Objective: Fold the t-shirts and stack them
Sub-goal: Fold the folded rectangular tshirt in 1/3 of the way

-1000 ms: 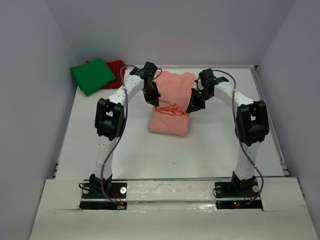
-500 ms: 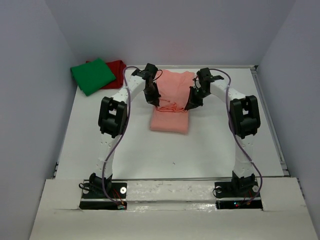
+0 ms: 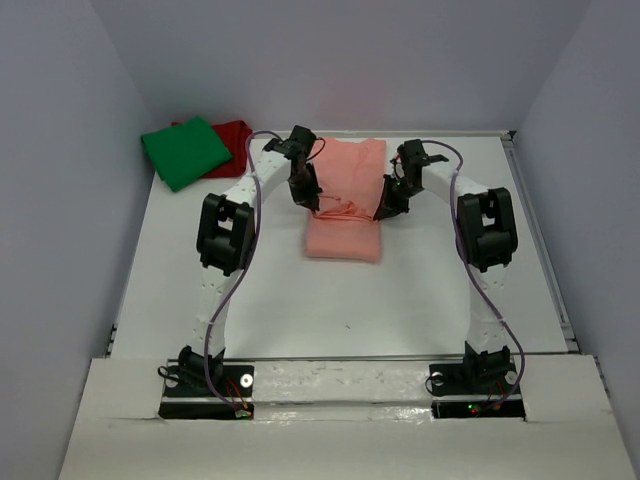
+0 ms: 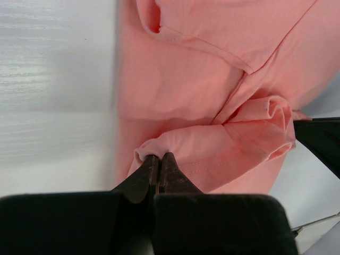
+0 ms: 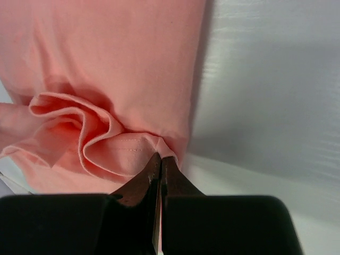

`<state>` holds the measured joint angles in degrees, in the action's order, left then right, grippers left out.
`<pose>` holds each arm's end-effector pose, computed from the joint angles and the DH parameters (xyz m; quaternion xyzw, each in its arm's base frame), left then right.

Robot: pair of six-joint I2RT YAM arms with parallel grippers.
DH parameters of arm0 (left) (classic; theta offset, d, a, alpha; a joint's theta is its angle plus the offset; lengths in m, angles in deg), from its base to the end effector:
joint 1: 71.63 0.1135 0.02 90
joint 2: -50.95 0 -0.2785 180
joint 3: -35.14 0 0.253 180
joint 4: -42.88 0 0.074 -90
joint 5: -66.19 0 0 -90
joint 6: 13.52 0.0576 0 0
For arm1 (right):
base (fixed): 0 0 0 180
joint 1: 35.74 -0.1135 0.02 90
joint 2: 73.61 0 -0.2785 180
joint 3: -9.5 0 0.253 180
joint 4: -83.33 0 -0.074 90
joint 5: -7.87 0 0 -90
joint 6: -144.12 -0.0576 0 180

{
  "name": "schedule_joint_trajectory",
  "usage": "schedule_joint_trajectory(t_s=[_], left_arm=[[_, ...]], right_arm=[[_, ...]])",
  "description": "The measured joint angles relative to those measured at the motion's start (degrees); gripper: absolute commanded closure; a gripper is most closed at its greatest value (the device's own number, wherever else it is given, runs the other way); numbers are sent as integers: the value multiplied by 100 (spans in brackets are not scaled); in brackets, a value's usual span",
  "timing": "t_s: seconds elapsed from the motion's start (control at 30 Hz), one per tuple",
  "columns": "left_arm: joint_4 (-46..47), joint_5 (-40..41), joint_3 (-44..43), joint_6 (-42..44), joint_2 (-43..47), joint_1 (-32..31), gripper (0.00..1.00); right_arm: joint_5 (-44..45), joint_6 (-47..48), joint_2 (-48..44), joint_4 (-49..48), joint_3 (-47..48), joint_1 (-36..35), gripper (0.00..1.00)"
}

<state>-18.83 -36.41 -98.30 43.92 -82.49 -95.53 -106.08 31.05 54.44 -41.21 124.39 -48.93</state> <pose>0.4760 -0.2247 0.2011 -0.0460 0.9631 -0.2086 0.1637 0.4661 0.1332 0.1573 0.0444 0.9610 0.2502 0.1090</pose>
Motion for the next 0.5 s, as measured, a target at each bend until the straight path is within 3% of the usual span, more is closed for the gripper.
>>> schedule_joint_trajectory(t_s=[0.5], left_arm=[[973, 116, 1150, 0, 205, 13, 99]], right_arm=[[42, 39, 219, -358, 50, 48, 100]])
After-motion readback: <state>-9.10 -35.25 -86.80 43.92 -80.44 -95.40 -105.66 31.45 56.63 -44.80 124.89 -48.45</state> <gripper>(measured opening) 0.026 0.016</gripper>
